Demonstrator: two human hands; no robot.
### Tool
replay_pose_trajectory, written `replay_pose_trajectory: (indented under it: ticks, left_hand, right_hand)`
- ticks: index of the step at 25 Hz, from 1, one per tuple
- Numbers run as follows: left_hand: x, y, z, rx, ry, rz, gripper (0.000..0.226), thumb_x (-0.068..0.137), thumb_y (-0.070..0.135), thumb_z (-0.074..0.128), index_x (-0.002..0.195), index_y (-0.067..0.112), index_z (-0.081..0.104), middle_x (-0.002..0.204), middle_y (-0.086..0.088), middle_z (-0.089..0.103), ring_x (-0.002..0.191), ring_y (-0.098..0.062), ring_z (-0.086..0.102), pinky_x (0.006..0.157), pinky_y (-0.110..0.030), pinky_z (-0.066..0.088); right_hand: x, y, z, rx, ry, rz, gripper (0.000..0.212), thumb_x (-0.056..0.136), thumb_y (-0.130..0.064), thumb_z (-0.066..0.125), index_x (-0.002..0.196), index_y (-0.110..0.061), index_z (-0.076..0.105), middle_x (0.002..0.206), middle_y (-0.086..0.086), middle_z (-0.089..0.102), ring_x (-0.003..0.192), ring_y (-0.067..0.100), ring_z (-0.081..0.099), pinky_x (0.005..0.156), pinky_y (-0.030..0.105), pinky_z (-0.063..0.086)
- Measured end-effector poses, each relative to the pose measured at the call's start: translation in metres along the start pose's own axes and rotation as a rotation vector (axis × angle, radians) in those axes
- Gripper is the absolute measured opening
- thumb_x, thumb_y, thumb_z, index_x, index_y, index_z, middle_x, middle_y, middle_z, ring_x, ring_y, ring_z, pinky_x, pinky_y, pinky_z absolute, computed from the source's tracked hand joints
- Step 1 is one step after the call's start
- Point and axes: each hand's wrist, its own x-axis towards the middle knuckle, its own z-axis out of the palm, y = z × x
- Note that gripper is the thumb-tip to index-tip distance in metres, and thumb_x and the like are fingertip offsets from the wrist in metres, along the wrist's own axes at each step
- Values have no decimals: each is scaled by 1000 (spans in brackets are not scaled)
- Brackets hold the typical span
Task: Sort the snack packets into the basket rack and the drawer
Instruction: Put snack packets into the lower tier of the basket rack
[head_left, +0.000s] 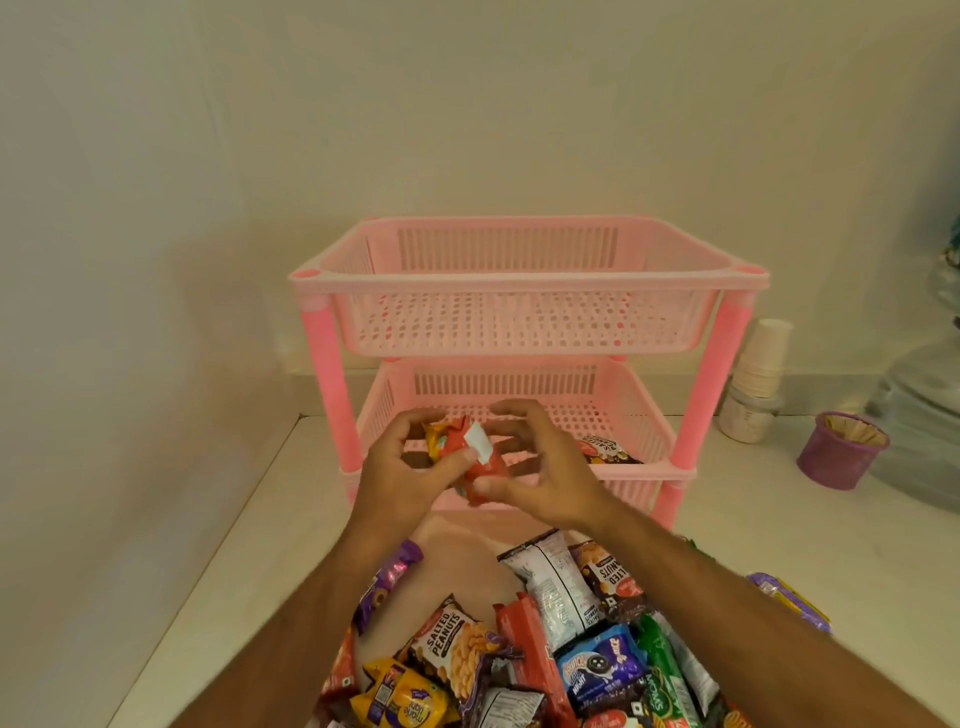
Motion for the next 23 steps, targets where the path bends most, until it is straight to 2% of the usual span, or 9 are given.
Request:
replay_pose_trajectory:
  ticks: [2,5,7,9,11,13,16,18,23]
  left_hand:
    - [7,1,5,-152,14,-54,43,82,8,80,119,16,61,111,-5,66,88,-21,74,70,-36,63]
    - [11,-16,-11,-83,4,-104,34,85,24,78,114,18,61,108,-6,67,91,-23,74,74,-43,63]
    - [11,-36,-31,246,-14,-123,24,82,38,76,91,18,66,94,-2,71,84,-23,73,73,-43,62]
    - [9,-57,-49,752,-132,-233,26,77,46,77,80,25,62,86,8,69,78,-13,68,71,-35,59]
    - [5,-72,-58,1148,-320,-366,39,68,61,71,88,31,55,91,13,62,81,-8,61,68,-28,52]
    - [-1,-87,-61,1305,-433,-423,54,63,66,66,100,30,50,99,12,59,88,-11,60,70,-28,48]
    - [-11,-105,-61,1374,-436,-434,63,64,57,67,116,29,43,106,6,60,92,-16,62,72,-29,50]
    - [-15,-113,-61,1382,-406,-406,62,70,49,67,123,29,41,108,5,61,93,-18,63,74,-29,53]
    - [-17,-113,-57,1293,-324,-280,43,82,52,60,115,29,44,96,7,60,87,-17,65,68,-27,48]
  right_hand:
    - [2,2,11,6,47,-41,68,69,-45,86,123,-35,46,122,-16,63,110,4,64,81,23,56]
    - [12,9,-2,-81,126,-4,64,64,-43,88,110,-36,45,113,-16,63,103,0,63,75,15,52]
    - [24,16,-22,-258,125,68,62,63,-46,87,105,-39,41,105,-18,62,90,0,65,67,16,54]
    - [39,26,-42,-519,77,143,59,67,-46,85,103,-37,38,99,-14,63,80,8,66,61,25,55]
    - [54,41,-56,-768,15,223,54,71,-41,80,101,-30,37,93,-7,62,80,19,65,60,29,49]
    - [65,57,-66,-942,-32,309,47,75,-35,74,102,-25,36,90,-2,60,82,24,62,61,30,42]
    - [75,82,-73,-1066,-19,436,47,78,-30,69,113,-17,40,98,6,63,87,28,60,64,33,41]
    - [78,96,-74,-1076,13,491,48,79,-31,69,115,-15,41,101,7,62,91,30,60,66,35,42]
    - [77,119,-76,-956,-3,555,47,83,-52,67,105,-16,46,104,8,62,94,31,61,76,39,49]
